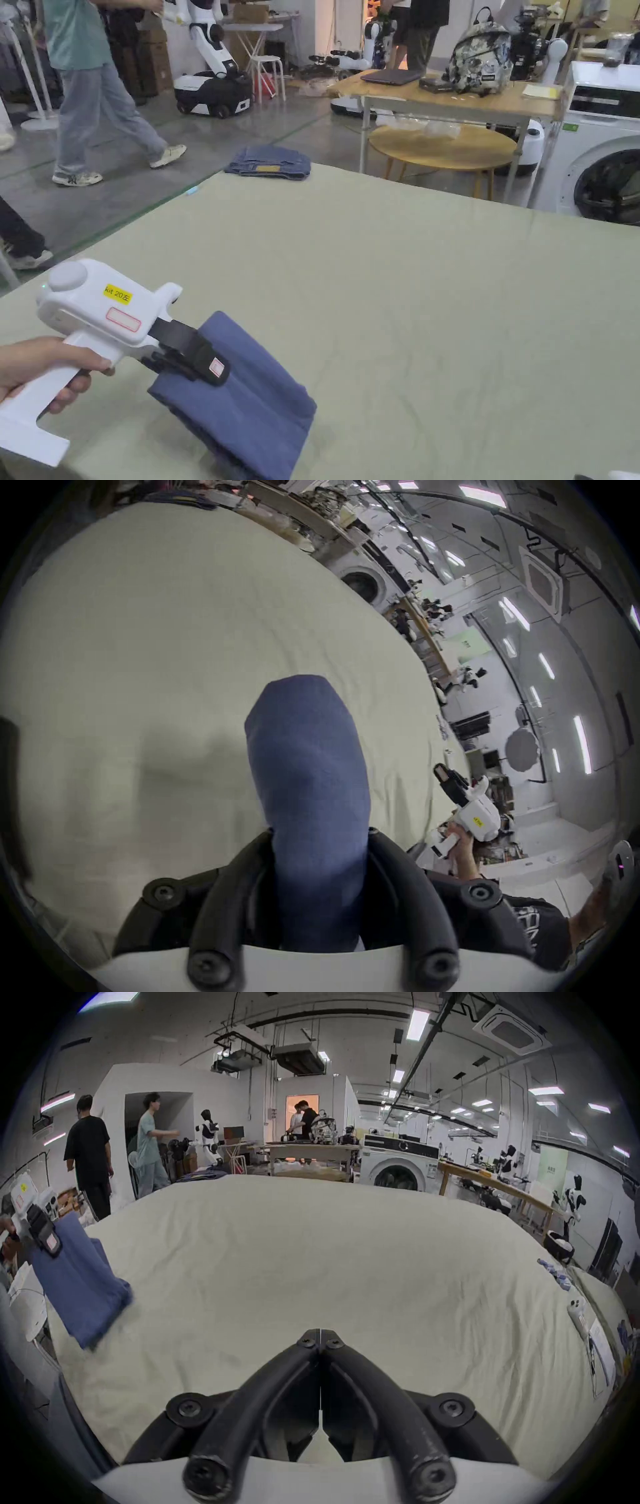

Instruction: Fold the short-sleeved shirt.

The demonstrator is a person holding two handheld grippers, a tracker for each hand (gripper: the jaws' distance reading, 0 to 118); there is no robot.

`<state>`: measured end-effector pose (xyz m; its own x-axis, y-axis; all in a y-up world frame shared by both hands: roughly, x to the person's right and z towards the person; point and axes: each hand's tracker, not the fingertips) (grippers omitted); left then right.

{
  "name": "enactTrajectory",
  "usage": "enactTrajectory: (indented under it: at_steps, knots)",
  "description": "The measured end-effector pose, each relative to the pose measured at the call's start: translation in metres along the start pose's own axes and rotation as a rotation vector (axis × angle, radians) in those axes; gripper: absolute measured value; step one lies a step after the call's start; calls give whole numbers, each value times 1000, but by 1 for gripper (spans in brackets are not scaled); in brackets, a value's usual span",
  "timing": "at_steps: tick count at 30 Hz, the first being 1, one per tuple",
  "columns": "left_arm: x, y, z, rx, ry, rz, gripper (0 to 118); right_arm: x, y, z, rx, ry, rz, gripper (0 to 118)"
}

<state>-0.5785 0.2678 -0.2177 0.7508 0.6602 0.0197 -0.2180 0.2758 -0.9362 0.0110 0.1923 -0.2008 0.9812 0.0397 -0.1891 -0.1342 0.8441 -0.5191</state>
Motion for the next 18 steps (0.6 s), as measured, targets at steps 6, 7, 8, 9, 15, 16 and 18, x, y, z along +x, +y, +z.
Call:
enactTrajectory:
  at_steps: [6,7,8,9,15,16,18]
  knots:
    - [-40,11,64,55,84,86,21,-3,-5,-6,-31,-13,-7,0]
    - [-46,11,73,59,103,104,21,-4,-5,-7,-35,-14,-7,0]
    - [-52,12,78,60,123,118,21,-4,-6,-7,-37,-15,-5,0]
    - [-58,13,84,57,136,126,21,-5,-6,-7,-39,-17,-3,0]
    - [-87,13,96,42,237,199,21,-12,-7,-14,-52,-16,4,0]
    - [-89,15,91,33,231,209,21,-13,-7,-15,-55,-13,5,0]
    - [-88,15,84,23,296,191,21,-15,-8,-16,-58,-11,6,0]
